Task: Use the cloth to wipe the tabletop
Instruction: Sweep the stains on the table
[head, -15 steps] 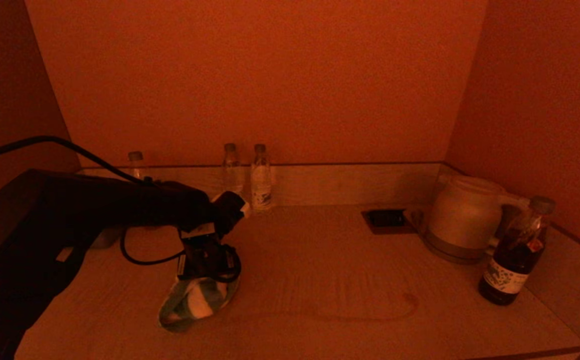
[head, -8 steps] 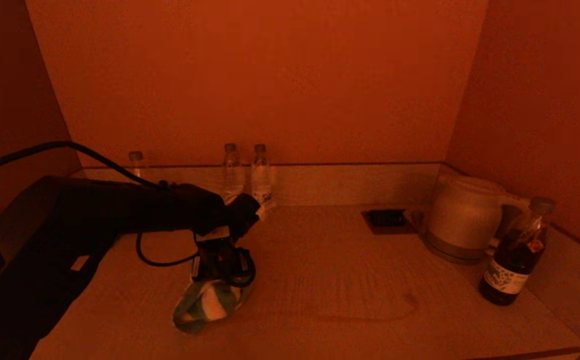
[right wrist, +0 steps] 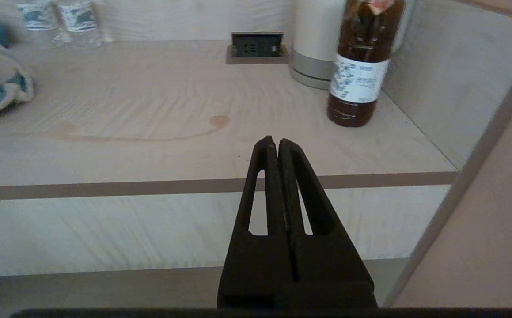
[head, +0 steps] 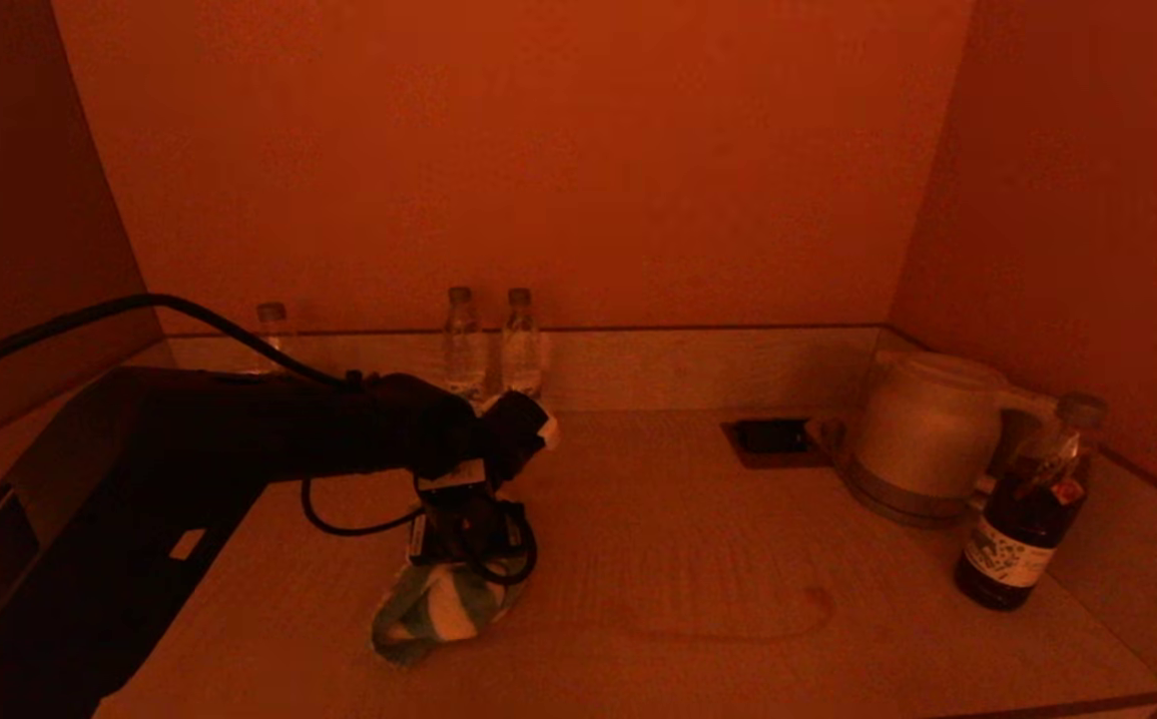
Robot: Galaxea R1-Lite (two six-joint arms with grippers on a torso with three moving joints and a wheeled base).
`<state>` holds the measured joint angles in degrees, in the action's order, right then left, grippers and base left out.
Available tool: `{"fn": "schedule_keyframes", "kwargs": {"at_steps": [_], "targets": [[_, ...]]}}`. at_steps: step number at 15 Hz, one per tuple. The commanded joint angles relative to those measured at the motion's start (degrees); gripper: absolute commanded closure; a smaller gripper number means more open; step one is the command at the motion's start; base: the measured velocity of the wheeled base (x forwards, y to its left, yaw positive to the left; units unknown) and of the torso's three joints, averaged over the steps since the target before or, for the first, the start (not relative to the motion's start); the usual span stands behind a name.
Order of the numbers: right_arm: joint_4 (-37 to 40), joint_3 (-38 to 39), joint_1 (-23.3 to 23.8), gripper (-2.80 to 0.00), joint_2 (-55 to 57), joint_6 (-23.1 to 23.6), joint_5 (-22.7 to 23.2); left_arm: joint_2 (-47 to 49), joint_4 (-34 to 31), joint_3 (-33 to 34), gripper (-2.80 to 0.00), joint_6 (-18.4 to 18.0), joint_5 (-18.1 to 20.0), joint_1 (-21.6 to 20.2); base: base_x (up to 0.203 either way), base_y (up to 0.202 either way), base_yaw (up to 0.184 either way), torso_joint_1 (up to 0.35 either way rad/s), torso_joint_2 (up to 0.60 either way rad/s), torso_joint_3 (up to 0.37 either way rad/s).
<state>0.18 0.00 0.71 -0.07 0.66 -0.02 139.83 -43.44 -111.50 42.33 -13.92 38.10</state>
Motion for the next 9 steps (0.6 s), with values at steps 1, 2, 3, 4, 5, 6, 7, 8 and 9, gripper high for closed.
{"fn": "schedule_keyframes", "kwargs": {"at_steps": [1,2,3,4,5,6,7,8,9], "targets": [[0.0,0.0,0.0,0.00,0.1,0.0,0.0,0.6,-0.2,0.0,0.00,0.2,-0.1,0.4,0.000,0.000,0.000,0.000,0.00,0.000],[0.0,0.0,0.0,0.00,0.1,0.0,0.0,0.7,-0.2,0.0,0.00,0.2,-0.1,0.8,0.000,0.000,0.000,0.000,0.00,0.000],[0.0,0.0,0.0,0.00,0.1,0.0,0.0,0.7,-0.2,0.0,0.00,0.1,-0.1,0.9,0.000,0.000,0.000,0.000,0.00,0.000],[0.0,0.0,0.0,0.00,0.1,0.0,0.0,0.7,-0.2,0.0,0.00,0.1,-0.1,0.9,0.000,0.000,0.000,0.000,0.00,0.000],[0.0,0.0,0.0,0.00,0.1,0.0,0.0,0.7,-0.2,0.0,0.00,0.1,-0.1,0.9,0.000,0.000,0.000,0.000,0.00,0.000],[0.0,0.0,0.0,0.00,0.1,0.0,0.0,0.7,-0.2,0.0,0.00,0.1,-0.1,0.9,0.000,0.000,0.000,0.000,0.00,0.000],[0.0,0.0,0.0,0.00,0.1,0.0,0.0,0.7,0.8,0.0,0.00,0.1,-0.1,1.2,0.000,0.000,0.000,0.000,0.00,0.000],[0.0,0.0,0.0,0.00,0.1,0.0,0.0,0.7,2.3,0.0,0.00,-0.1,-0.1,1.9,0.000,0.000,0.000,0.000,0.00,0.000],[0.0,0.0,0.0,0.00,0.1,0.0,0.0,0.7,2.7,0.0,0.00,-0.1,-0.1,2.4,0.000,0.000,0.000,0.000,0.00,0.000]]}}
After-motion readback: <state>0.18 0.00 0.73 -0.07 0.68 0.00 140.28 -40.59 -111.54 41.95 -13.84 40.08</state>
